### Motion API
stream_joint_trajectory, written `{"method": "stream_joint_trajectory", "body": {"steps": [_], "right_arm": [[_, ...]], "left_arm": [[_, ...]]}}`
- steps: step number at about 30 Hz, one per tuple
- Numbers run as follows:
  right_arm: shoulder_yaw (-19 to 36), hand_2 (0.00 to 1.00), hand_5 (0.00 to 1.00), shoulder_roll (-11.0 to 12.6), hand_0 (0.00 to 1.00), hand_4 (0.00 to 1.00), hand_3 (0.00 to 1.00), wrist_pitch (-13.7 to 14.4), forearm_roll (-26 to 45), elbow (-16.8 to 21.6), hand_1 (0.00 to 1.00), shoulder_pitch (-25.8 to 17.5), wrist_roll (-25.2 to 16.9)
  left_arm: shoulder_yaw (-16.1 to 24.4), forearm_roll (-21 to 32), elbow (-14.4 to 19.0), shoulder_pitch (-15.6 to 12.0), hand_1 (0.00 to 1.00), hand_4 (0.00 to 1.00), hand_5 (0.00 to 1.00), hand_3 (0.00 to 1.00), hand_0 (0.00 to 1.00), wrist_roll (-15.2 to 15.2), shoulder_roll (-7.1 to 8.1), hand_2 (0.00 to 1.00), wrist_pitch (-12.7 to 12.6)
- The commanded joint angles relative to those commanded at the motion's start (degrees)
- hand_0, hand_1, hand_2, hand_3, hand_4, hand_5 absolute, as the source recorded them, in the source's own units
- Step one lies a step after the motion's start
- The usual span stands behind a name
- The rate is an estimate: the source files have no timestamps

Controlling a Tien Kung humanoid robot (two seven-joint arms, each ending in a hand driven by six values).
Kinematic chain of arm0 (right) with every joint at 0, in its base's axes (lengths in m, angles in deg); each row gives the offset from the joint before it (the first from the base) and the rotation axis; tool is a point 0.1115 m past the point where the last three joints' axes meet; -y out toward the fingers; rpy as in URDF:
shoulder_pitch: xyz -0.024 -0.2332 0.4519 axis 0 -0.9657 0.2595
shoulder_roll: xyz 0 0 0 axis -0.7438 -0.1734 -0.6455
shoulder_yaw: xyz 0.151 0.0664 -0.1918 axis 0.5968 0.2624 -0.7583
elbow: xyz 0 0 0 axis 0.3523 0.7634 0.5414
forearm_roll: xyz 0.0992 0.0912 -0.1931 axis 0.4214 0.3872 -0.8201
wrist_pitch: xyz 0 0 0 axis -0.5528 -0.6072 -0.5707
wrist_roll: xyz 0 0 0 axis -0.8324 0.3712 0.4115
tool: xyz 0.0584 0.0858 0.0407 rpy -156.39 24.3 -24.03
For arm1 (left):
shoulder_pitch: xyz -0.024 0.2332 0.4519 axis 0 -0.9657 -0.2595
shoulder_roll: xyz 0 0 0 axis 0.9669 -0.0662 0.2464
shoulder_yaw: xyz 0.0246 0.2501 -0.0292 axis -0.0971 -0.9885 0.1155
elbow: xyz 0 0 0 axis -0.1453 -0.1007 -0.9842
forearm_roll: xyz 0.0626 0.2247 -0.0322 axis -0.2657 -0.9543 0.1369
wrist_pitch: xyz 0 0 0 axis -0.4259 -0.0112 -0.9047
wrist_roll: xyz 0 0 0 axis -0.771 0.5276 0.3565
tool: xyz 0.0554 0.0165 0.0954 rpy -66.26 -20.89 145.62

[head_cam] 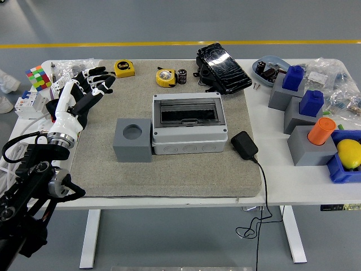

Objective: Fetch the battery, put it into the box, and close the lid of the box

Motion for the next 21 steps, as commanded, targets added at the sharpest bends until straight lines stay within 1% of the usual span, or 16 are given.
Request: {"method": "stream_joint_trajectory", "body": {"steps": [6, 12, 21], "right_arm": [[0.56, 0.570, 0.475, -0.03, 0.564, 0.918, 0.544, 0.03, -0.41, 0.14, 0.594, 0.21, -0.06], [0.39, 0.570, 0.475, 0.05, 0.564, 0.918, 0.544, 0.00, -0.20, 0.05, 0.594, 0.18, 0.01], [0.01, 0.570, 0.475, 0.27, 0.564, 0.918, 0.544, -0.06, -0.07, 0.07, 0.594, 0.40, 0.01]], "left_arm": [[0.54, -0.22, -0.94, 0.25, 0.595, 0.998, 0.271, 0.617, 0.474, 0.06, -0.30, 0.566, 0.07], [0.60, -1.27, -2.14, 0.49, 0.596, 0.995, 0.261, 0.618, 0.475, 0.80, -0.24, 0.567, 0.51], [0.94, -1.37, -3.08, 0.93, 0.598, 0.992, 0.258, 0.617, 0.479, 0.89, -0.19, 0.566, 0.63]]}}
